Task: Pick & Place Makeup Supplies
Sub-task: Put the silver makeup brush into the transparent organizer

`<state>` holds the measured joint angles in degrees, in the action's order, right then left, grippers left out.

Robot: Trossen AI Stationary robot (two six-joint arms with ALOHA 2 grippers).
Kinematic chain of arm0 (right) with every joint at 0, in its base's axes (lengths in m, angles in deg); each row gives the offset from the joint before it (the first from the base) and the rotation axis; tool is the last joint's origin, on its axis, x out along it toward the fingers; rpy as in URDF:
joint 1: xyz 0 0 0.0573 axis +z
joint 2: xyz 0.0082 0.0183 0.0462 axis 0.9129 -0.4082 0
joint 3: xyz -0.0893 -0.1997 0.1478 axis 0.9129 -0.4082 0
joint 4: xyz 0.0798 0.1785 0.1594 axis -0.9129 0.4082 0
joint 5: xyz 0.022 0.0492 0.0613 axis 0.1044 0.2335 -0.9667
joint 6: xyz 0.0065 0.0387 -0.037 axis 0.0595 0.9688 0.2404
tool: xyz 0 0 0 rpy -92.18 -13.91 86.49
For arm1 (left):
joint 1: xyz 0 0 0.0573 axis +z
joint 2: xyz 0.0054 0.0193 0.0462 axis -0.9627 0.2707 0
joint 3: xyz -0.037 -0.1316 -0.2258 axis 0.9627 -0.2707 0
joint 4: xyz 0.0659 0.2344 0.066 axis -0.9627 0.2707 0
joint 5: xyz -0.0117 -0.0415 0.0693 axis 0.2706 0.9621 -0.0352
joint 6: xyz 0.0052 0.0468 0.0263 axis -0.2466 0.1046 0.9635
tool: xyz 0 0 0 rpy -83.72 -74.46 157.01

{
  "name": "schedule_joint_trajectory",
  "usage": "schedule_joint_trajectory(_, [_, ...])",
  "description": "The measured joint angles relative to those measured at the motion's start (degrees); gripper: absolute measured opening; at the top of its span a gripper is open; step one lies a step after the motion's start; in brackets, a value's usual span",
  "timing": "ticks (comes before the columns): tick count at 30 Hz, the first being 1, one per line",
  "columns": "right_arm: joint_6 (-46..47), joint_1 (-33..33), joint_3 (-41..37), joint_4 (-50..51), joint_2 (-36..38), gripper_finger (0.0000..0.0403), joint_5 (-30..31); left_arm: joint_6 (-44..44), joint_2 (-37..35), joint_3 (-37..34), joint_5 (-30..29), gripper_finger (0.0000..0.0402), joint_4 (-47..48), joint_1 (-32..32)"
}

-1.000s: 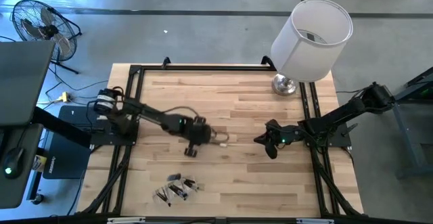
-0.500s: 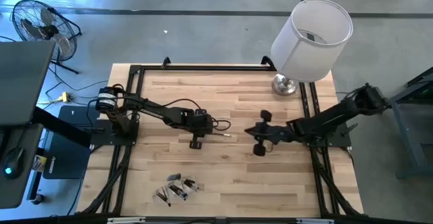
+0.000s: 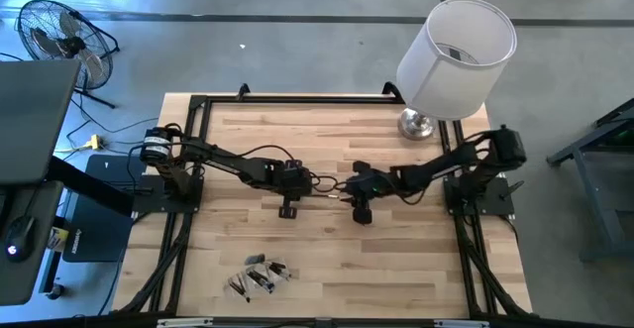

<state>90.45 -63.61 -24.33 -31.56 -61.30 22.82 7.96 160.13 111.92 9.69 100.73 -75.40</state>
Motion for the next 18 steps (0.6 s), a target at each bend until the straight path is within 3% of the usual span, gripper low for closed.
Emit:
schedule_joint_trajectory(8, [-0.8,-6.9,0.1,-0.1,-3.7,0.0130,-5.9,-1.3,0.0,0.0,-2.4,0.0001,-0.8,0.0])
schedule_joint_trajectory(18, [-2.4,-5.4,0.2,-0.4,-5.4,0.0130,-5.4,-2.5,0.0,0.0,-2.8,0.0000,-3.9,0.0])
